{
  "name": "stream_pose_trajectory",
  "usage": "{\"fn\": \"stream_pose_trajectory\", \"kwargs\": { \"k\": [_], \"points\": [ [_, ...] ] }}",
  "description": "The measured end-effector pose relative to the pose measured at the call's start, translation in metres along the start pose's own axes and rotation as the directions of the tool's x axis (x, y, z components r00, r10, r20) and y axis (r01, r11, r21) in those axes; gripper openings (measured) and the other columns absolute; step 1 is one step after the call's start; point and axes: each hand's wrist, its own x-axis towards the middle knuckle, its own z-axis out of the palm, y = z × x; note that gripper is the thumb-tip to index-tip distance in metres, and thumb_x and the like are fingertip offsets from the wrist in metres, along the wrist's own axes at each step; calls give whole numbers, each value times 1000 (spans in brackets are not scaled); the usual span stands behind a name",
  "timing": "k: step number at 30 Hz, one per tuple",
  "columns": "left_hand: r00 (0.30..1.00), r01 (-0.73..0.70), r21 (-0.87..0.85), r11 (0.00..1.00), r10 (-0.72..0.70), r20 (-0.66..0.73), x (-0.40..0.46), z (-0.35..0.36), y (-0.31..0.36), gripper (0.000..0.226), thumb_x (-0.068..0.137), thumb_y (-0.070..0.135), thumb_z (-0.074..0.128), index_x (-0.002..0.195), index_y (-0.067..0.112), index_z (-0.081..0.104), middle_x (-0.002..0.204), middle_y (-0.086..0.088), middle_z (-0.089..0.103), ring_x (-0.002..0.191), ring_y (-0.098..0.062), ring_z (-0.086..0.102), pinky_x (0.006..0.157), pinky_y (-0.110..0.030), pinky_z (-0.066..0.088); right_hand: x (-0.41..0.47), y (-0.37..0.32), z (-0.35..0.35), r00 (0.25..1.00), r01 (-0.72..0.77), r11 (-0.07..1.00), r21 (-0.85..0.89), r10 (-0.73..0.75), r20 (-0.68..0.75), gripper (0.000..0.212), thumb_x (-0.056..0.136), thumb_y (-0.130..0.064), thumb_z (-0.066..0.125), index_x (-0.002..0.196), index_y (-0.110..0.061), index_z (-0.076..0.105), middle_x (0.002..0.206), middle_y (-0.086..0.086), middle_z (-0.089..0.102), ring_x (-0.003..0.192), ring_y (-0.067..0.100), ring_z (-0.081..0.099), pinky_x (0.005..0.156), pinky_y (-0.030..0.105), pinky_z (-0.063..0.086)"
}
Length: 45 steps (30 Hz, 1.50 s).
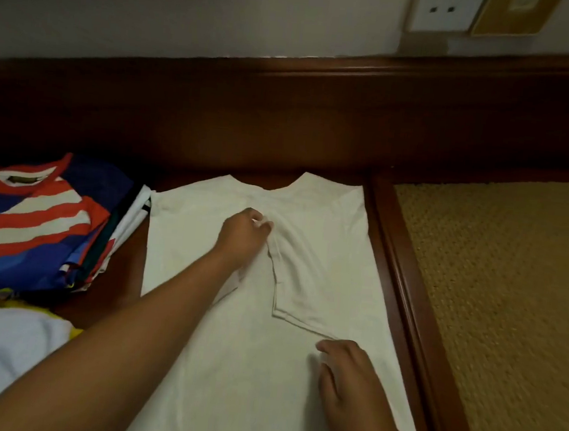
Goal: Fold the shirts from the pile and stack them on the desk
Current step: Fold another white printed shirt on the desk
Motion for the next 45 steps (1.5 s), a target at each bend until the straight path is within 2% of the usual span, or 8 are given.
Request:
{"fn": "stream_pose_trajectory", "kwargs": {
  "k": [8, 14, 18, 24, 30, 33, 38, 45],
  "points": [
    [999, 16, 194, 981, -9, -38, 16, 24, 15, 50, 93, 37, 55, 134, 11, 45, 129, -12, 56, 118, -30, 53, 93, -35, 43, 103, -7, -41, 987, 43, 998, -54, -51, -153, 29, 91, -14, 46, 112, -9, 66, 113, 7, 60, 102, 26, 59, 86, 26, 42],
    [990, -7, 211, 977, 36, -136, 17, 30, 22, 27, 93, 20, 50, 114, 6, 60, 119, -15, 55, 108, -30, 54, 89, -37, 46, 232, 12, -59, 982, 49, 948, -314, 13, 191, 60, 93, 0, 40, 150, -15, 27, 153, 7, 28, 130, 31, 42, 100, 40, 44],
    [984, -55, 8, 998, 56, -168, 16, 27, 30, 27, 95, 16, 50, 120, 7, 55, 111, -5, 56, 99, -18, 52, 82, -25, 41, 258, 26, -64, 978, 59, 889, -454, 39, 203, 35, 97, -15, 46, 132, -12, 51, 134, 13, 42, 114, 34, 51, 90, 36, 48],
    [982, -33, -124, 992, 9, -190, 14, 34, 40, 27, 101, 10, 41, 126, 17, 48, 112, -7, 59, 92, -16, 57, 78, -20, 45, 274, 44, -84, 989, -107, 935, -337, 136, 64, 23, 92, -24, 62, 107, -7, 62, 117, 13, 55, 107, 29, 55, 80, 30, 44],
    [897, -235, 148, 961, 273, -348, -2, 60, 35, 34, 97, 25, 51, 130, 20, 50, 137, -6, 43, 126, -20, 42, 101, -25, 36, 229, 37, -86, 995, -33, 975, -219, 11, -100, 36, 94, -9, 49, 130, -11, 48, 135, 10, 40, 115, 27, 49, 96, 38, 46],
    [882, -364, 379, 851, 445, -153, -32, 73, 23, 39, 98, 31, 45, 136, 21, 47, 145, -5, 40, 133, -22, 35, 111, -36, 28, 174, 35, -71, 996, 91, 967, -239, -93, 3, 41, 92, -4, 49, 132, -9, 51, 140, 9, 41, 124, 27, 45, 103, 33, 38],
    [939, -330, 554, 764, 328, 106, -55, 77, -13, 67, 91, 58, -2, 153, 32, 2, 161, 7, -5, 147, -10, -9, 119, -33, -5, 84, 50, -30, 991, 98, 967, -237, -72, 116, 41, 91, -5, 51, 132, -2, 52, 148, 19, 38, 137, 34, 38, 113, 35, 23],
    [956, -282, 575, 768, 276, 101, -84, 73, -1, 56, 102, 46, 15, 153, 24, 10, 162, 1, 1, 148, -15, -5, 120, -35, -6, 20, 41, -58, 997, 5, 989, -150, 6, 76, 48, 97, -29, 30, 138, -9, 45, 149, 6, 34, 139, 17, 31, 108, 15, 13]
  ]
}}
